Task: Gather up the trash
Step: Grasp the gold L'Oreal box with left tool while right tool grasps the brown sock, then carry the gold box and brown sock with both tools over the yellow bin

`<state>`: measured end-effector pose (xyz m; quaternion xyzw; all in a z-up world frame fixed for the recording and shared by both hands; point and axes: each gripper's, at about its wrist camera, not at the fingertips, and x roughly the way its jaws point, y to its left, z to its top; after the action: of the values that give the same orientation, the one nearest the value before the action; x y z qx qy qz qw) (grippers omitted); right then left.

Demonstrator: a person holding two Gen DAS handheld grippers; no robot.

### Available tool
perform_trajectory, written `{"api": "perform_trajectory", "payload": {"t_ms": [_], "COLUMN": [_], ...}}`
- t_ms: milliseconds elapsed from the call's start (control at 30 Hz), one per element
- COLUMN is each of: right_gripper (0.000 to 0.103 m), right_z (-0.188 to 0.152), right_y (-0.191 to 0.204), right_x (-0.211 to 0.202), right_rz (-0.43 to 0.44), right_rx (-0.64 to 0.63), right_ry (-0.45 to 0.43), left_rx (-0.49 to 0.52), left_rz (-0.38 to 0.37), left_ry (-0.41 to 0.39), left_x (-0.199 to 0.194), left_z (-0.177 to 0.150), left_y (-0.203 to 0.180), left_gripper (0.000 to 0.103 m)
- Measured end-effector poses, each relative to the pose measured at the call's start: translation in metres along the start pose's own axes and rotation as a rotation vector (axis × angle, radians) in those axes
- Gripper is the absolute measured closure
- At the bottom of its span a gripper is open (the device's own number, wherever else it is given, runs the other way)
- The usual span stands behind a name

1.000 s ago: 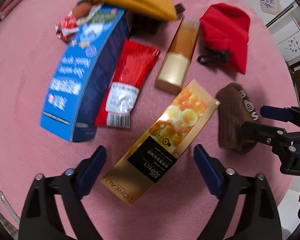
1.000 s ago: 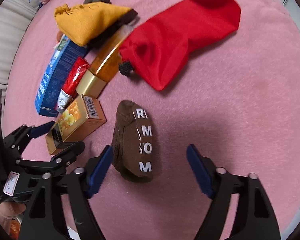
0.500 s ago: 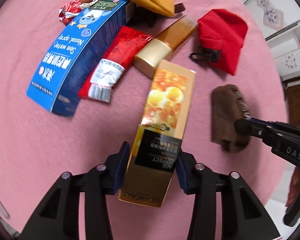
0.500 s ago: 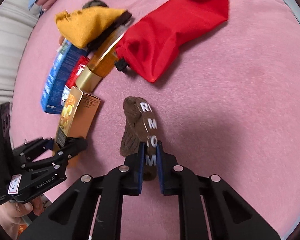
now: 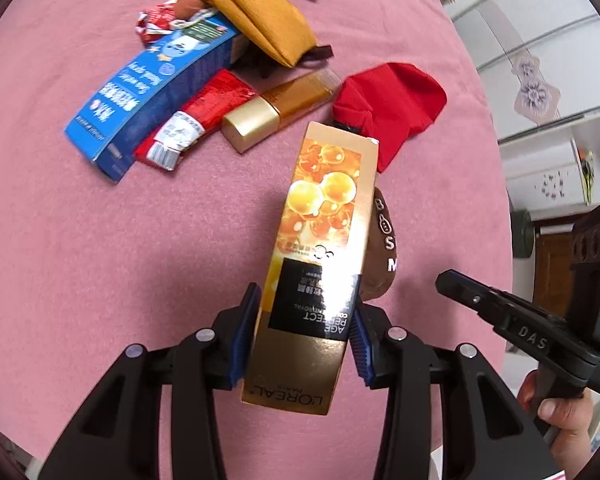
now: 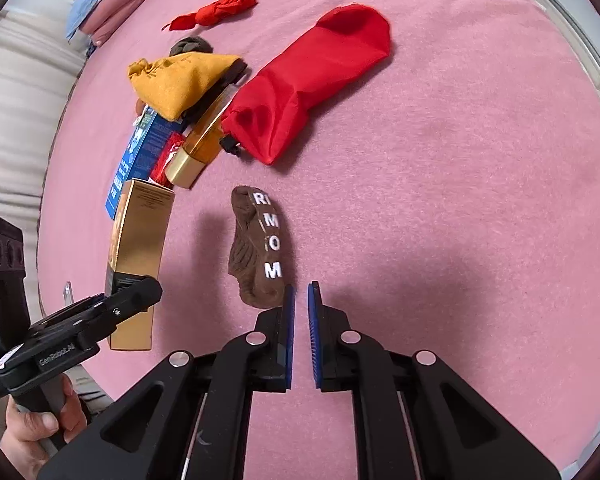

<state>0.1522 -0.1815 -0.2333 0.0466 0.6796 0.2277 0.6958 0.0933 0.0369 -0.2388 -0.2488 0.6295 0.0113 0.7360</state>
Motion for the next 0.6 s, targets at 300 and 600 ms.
{"api": "perform_trajectory", "payload": {"t_ms": [300, 600], "right_gripper": [0.083, 0.098], "right_z": [0.015, 0.005], "right_y": [0.013, 0.003], "right_x": [0.049, 0.032], "right_rz": [-0.017, 0.086], "right_rx": [-0.017, 0.051], "right_ry": [0.037, 0.019], "left_rx": [0.01, 0.021], "left_rz": [0.007, -0.003], "left_ry": [0.014, 0.022], "left_x": [0.016, 0.016], "left_z": [0.014, 0.019], "left_y": [0.015, 0.002], "left_gripper": [0.061, 0.062]}}
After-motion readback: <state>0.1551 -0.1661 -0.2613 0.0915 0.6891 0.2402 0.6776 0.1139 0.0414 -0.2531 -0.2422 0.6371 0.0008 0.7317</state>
